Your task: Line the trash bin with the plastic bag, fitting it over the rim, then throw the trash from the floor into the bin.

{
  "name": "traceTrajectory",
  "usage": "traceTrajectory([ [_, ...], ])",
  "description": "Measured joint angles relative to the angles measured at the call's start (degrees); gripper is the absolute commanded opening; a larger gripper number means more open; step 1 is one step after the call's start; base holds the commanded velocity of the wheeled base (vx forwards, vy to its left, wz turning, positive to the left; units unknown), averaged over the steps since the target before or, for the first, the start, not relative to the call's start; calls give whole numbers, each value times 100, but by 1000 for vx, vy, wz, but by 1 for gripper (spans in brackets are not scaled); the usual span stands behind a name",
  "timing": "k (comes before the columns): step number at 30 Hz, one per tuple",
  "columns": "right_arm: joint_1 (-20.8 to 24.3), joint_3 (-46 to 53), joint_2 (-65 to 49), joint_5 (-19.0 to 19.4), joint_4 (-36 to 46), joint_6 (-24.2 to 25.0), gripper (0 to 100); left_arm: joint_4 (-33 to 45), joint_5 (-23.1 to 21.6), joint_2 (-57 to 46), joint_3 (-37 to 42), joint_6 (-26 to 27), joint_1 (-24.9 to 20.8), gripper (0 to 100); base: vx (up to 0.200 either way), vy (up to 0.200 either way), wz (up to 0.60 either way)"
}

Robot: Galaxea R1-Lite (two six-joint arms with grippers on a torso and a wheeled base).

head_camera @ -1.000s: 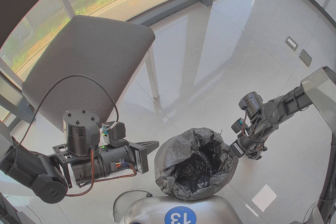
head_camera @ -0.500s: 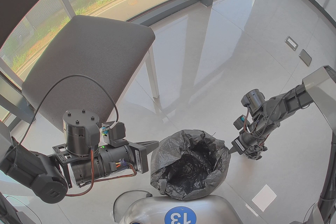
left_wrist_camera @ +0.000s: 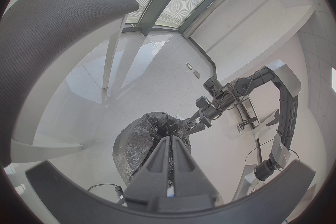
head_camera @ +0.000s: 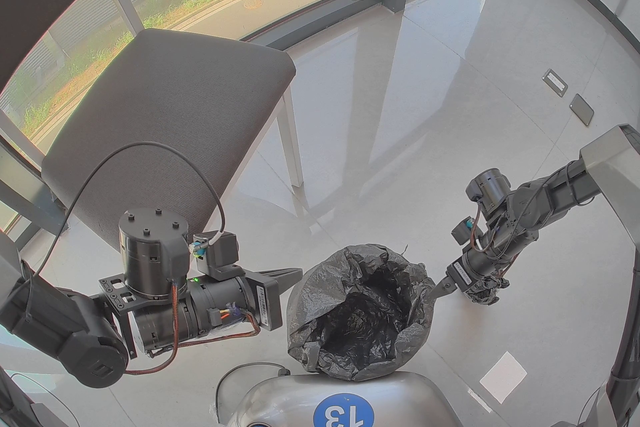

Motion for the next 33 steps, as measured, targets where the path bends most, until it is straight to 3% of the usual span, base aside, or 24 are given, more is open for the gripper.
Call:
traceTrajectory([
  [9, -628, 201, -273, -44, -22, -213, 100, 0, 39, -65, 0, 5, 55, 0, 0, 0, 0],
  [15, -1019, 463, -160, -596, -422, -757, 100, 24, 44, -80, -154, 13, 149, 0, 0, 0, 0],
  [22, -1182, 573, 346, -827, -1153, -834, 100, 60, 44, -80, -477, 22, 183, 0, 0, 0, 0],
  [33, -1362, 441, 790, -866, -1275, -900, 100, 137, 44, -43, -590, 263, 172, 0, 0, 0, 0],
])
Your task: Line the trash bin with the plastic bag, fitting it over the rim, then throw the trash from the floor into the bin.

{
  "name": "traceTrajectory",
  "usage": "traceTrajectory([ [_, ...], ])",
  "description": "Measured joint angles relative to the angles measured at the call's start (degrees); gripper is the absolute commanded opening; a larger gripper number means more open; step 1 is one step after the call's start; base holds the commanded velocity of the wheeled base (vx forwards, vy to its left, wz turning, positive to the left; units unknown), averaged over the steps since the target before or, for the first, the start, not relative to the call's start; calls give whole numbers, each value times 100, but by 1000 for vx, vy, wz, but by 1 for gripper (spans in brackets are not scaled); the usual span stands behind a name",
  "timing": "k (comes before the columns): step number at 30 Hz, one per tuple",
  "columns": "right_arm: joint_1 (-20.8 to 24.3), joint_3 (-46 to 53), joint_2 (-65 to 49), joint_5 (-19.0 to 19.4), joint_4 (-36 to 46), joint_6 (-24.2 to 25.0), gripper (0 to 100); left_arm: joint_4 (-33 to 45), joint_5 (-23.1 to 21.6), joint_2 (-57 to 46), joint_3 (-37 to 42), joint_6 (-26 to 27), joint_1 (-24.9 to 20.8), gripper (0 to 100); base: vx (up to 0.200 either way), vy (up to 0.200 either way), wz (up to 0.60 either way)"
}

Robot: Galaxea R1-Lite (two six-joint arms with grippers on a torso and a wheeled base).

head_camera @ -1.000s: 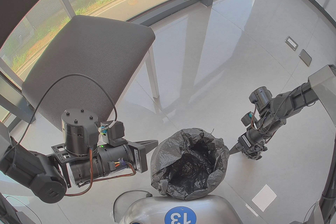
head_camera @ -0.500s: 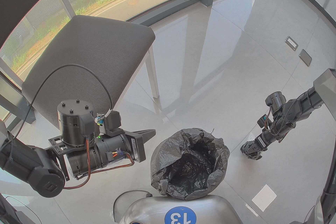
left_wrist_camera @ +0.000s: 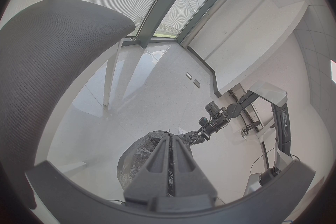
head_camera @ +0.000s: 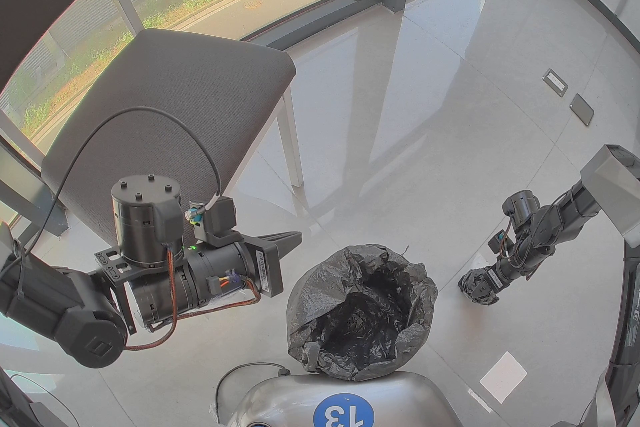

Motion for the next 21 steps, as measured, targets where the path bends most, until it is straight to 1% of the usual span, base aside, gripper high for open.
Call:
traceTrajectory([
  [4, -10, -20, 56, 11, -236, 33, 100, -2, -2, 4, -11, 0, 0, 0, 0, 0, 0],
  [10, 30, 66, -16, 48, -908, 183, 100, -9, 0, -11, -5, 0, 2, 0, 0, 0, 0],
  [21, 52, 105, -446, 88, -1023, 290, 100, -29, 6, -51, 0, 0, 2, 0, 0, 0, 0],
])
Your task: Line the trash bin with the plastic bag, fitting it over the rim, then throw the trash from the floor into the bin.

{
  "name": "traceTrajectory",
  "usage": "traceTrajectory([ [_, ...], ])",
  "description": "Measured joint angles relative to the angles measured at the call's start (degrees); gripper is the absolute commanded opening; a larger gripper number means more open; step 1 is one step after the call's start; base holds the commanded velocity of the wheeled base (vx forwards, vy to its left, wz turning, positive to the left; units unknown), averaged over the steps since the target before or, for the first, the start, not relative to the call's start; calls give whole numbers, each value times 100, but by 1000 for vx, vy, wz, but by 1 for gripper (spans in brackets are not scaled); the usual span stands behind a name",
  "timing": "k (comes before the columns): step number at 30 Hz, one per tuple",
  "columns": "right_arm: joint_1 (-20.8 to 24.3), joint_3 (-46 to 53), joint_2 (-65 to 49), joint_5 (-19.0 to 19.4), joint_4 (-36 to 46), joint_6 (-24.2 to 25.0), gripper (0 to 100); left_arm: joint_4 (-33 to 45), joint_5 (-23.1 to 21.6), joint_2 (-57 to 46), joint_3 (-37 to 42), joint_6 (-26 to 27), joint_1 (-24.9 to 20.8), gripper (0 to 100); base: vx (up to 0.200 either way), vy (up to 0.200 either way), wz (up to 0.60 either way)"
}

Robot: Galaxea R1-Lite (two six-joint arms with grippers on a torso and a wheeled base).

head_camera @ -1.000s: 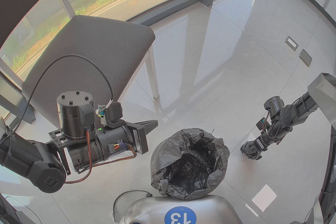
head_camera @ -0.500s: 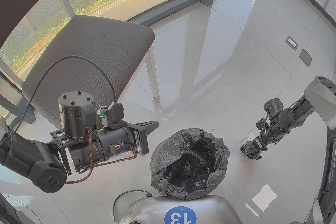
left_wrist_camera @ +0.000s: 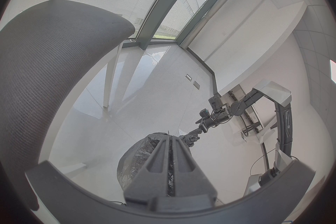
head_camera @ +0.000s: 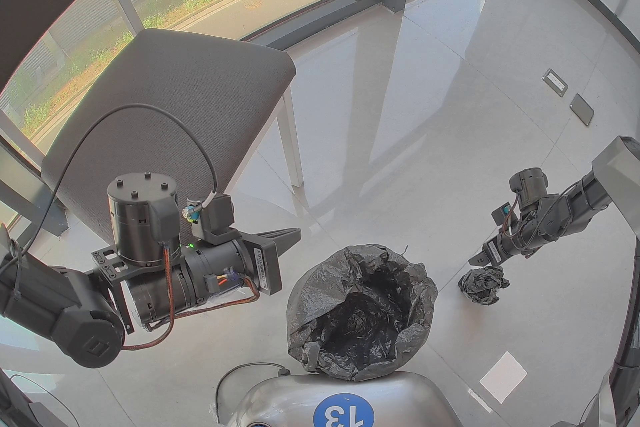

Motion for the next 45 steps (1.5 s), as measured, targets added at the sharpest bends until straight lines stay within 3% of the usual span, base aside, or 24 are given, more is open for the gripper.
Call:
traceTrajectory([
  [10, -230, 156, -83, 373, -975, -59, 100, -4, 2, -59, 116, -1, -2, 0, 0, 0, 0],
  [21, -284, 333, 499, 457, -1771, -118, 100, 13, 6, -74, 151, -4, -13, 0, 0, 0, 0],
  [45, -345, 848, 844, 463, -1686, -171, 100, -46, 9, -94, 234, -17, 30, 0, 0, 0, 0],
])
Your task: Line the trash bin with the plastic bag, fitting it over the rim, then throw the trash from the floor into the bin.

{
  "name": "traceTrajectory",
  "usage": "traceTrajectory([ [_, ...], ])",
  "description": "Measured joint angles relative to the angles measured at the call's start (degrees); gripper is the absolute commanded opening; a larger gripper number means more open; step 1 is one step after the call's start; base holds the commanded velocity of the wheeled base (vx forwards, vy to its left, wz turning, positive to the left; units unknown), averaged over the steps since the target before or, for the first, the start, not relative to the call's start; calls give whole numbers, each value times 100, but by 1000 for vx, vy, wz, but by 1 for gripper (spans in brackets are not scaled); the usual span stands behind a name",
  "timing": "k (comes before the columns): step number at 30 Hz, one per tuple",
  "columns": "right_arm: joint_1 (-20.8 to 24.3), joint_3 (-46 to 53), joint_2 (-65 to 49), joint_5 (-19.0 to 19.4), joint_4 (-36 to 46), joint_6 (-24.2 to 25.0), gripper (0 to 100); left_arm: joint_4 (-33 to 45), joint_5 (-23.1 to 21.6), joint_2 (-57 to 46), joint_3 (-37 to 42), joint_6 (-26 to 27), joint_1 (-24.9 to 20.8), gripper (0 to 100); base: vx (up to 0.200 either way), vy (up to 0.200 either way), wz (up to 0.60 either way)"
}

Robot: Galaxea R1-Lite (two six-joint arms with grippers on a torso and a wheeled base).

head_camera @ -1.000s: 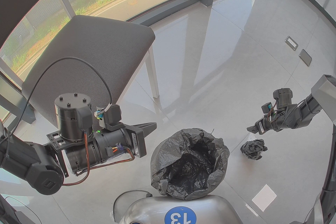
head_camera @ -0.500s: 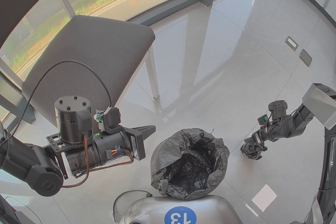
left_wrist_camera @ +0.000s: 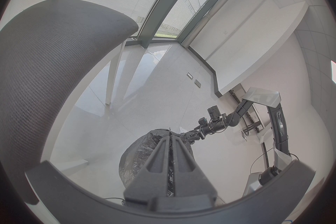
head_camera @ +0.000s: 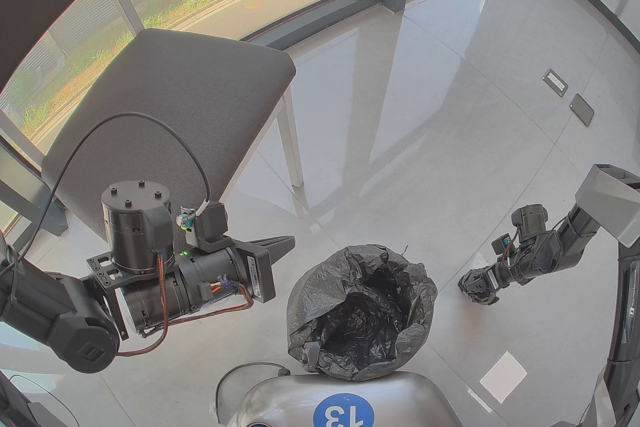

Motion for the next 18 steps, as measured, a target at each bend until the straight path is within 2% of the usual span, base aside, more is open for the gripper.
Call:
traceTrajectory([
  [18, 33, 127, -49, 0, 46, 28, 100, -11, 29, -20, -44, 2, 5, 0, 0, 0, 0],
])
